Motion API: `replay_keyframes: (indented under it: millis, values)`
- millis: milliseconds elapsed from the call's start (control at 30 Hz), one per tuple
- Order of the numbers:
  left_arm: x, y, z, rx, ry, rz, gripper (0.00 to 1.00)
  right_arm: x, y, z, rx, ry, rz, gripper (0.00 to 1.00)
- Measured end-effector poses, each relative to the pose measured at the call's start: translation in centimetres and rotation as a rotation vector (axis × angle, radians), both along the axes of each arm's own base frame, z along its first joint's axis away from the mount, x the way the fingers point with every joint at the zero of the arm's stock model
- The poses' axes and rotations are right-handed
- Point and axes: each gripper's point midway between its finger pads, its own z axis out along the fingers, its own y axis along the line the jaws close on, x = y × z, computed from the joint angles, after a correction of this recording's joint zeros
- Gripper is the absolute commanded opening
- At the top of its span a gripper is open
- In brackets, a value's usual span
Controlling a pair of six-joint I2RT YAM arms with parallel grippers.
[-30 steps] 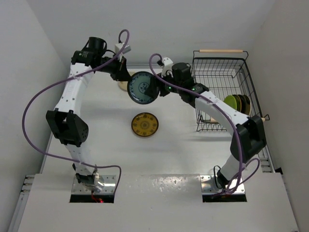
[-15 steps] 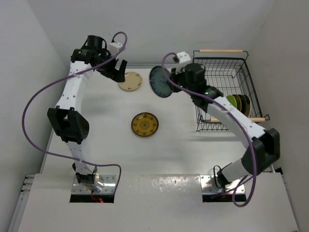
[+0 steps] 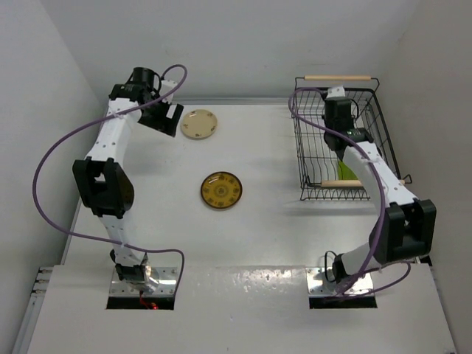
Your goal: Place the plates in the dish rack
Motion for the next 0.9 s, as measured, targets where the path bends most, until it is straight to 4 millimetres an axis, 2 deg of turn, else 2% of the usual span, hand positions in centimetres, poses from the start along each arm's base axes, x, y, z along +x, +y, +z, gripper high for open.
replay_keyframes:
  millis: [67, 133, 267, 400, 567, 800, 867, 900]
  values:
    - [-0.5, -0.7, -0.9, -0.021, 0.028, -0.027, 1.0, -1.2, -1.1, -3.0, -0.017, 0.097, -0.021, 0.0]
    - [-1.4, -1.3, -2.2, -0.048, 0.075, -0.058, 1.0, -2.3, -2.2, -4.9, -0.026, 0.169, -0.047, 0.0]
    - [-3.3, -2.5, -5.5, -0.087, 0.191, -0.103, 1.0, -3.1, -3.6, -6.4, -0.027, 0.226, -0.08, 0.0]
    - [-5.1, -3.1, -8.3, -0.112, 0.29, -0.123, 1.0, -3.5, -3.6, -8.0, 0.0, 0.262, -0.085, 0.0]
    - [-6.1, -4.1, -9.2, -0.156, 0.327, -0.159, 1.0, -4.3, -3.4, -10.9, 0.076, 0.341, -0.087, 0.0]
    - [-8.2, -5.7, -11.1, -0.188, 0.406, -0.207, 1.0, -5.1, -3.6, -13.7, 0.087, 0.439, -0.103, 0.0]
    - [-8.5, -5.9, -11.4, -0.19, 0.416, -0.214, 1.0, -5.4, -3.5, -14.3, 0.089, 0.465, -0.103, 0.07]
    - [-8.5, -5.9, -11.4, -0.191, 0.417, -0.216, 1.0, -5.4, -3.5, -14.4, 0.092, 0.468, -0.105, 0.21]
